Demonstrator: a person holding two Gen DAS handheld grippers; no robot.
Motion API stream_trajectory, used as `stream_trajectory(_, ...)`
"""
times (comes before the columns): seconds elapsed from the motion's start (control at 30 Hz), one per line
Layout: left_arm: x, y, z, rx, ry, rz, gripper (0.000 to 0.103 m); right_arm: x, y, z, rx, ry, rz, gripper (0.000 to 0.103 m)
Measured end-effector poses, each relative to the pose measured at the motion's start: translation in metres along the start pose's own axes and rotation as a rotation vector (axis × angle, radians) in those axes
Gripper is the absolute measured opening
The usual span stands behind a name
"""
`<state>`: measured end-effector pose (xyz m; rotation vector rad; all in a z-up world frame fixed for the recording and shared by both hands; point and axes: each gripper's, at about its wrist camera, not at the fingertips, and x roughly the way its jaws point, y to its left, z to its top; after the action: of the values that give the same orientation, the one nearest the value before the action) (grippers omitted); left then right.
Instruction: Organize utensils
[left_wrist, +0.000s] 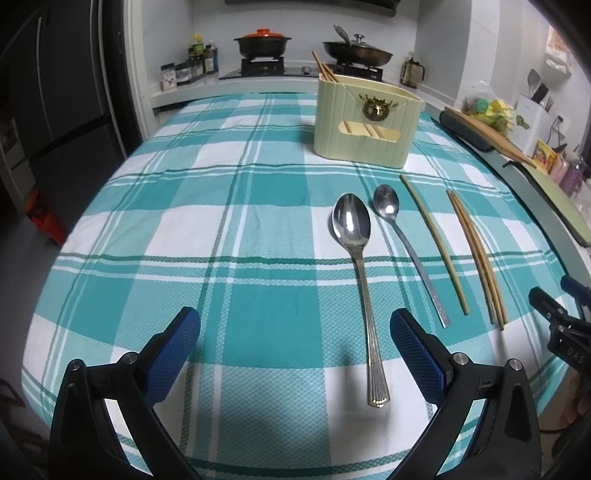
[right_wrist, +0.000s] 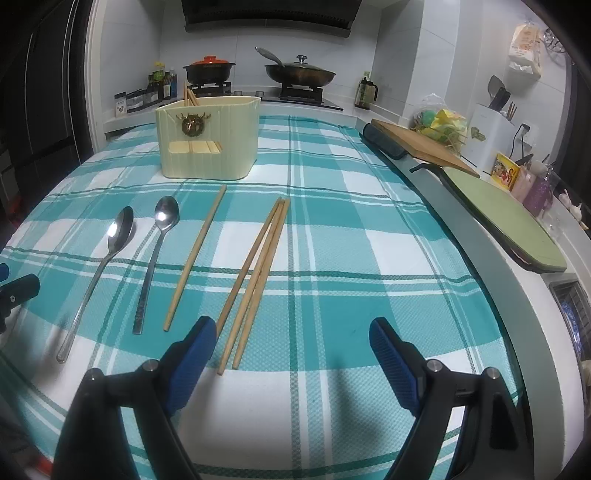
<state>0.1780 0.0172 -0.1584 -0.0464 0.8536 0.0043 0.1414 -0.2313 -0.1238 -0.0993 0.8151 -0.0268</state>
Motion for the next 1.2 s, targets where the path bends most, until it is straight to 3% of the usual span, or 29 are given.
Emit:
stream_trajectory(0.63, 0.017, 0.005, -0.001, -0.017, 0.025, -0.019, 0.102, 0.009, -0.001, -0.004, 0.003, 0.017, 0.009, 0.087)
stream_trajectory(1.03, 0.056, -0.022, 0.034, 0.076, 0.028, -0.021, 0.102, 0.013, -0.011, 0.001, 0.055, 0.005, 0.036, 0.087)
stream_trajectory(1.2, 0.076, -0.038, 0.043, 0.131, 0.035, 0.015, 0.102, 0.026, -0.029, 0.014, 0.097, 0.013, 0.079, 0.087)
